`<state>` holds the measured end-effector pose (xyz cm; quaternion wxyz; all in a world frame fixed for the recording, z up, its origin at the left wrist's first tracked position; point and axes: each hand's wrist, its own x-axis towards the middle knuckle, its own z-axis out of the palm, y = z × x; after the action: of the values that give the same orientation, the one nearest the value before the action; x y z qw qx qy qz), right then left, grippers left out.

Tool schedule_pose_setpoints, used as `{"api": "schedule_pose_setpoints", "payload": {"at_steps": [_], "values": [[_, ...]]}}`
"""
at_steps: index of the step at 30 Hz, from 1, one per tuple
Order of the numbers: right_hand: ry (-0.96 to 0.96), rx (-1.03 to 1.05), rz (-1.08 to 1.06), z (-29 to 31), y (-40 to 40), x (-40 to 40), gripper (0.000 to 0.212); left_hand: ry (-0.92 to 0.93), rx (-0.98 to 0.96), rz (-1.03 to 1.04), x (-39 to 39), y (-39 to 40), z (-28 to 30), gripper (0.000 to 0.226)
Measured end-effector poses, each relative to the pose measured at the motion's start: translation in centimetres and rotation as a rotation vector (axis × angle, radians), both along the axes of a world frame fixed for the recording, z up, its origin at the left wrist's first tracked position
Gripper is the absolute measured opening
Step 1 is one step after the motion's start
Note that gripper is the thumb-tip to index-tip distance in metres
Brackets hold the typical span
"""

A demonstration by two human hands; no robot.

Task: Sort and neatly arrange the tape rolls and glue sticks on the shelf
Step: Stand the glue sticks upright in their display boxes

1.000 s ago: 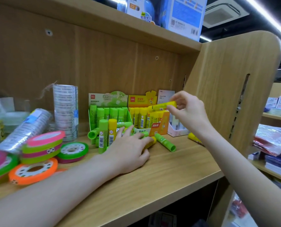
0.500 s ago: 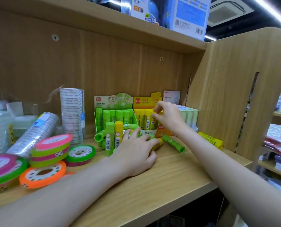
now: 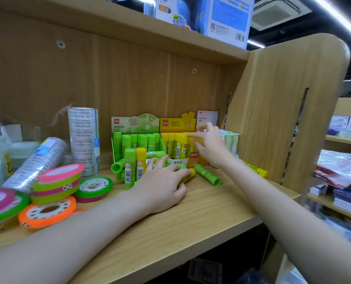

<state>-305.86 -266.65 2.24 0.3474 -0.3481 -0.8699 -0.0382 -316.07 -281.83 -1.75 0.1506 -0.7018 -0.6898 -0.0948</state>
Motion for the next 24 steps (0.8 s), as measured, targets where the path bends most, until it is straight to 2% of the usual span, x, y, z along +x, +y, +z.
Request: {"api": "schedule_pose_setpoints", "payload": {"at_steps": [3,5,7,9,11,13,15,17,19,21,24], "values": [[0.074,-0.068,-0.117,-0.4,0.0,4.4,0.039,-0.005,-0.012,-0.001,0.0,0.1,0.0,0.045],[0.027,-0.100,-0.262,-0.7,0.5,7.8,0.036,-0.011,-0.024,-0.006,-0.1,0.1,0.0,0.045],[-0.097,-0.177,-0.343,-0.8,0.5,10.4,0.032,-0.005,-0.035,0.001,0.0,0.0,0.0,0.053],[-0.310,-0.276,-0.366,-1.1,-0.2,11.0,0.033,-0.006,-0.036,0.002,0.0,-0.1,0.1,0.054],[-0.428,-0.290,-0.364,-1.5,-1.0,10.5,0.031,-0.013,-0.042,0.002,0.0,-0.1,0.1,0.055],[-0.343,-0.299,-0.273,-1.7,-1.7,9.8,0.024,-0.006,-0.044,0.009,0.0,-0.2,0.1,0.059],[-0.157,-0.313,-0.149,-1.9,-2.3,9.5,0.013,-0.007,-0.047,0.006,0.0,-0.3,0.1,0.049],[-0.033,-0.281,-0.154,-2.4,-2.4,10.0,0.015,-0.013,-0.038,-0.002,0.0,-0.1,0.0,0.045],[-0.116,-0.332,-0.271,-2.9,-2.4,10.8,0.035,-0.010,-0.035,-0.003,-0.1,-0.1,0.1,0.047],[-0.150,-0.404,-0.307,-3.4,-2.3,11.2,0.045,-0.009,-0.026,-0.003,0.0,-0.1,0.0,0.046],[-0.067,-0.310,-0.090,-3.6,-2.9,10.4,0.031,-0.023,-0.001,-0.004,0.0,-0.1,-0.1,0.054]]}}
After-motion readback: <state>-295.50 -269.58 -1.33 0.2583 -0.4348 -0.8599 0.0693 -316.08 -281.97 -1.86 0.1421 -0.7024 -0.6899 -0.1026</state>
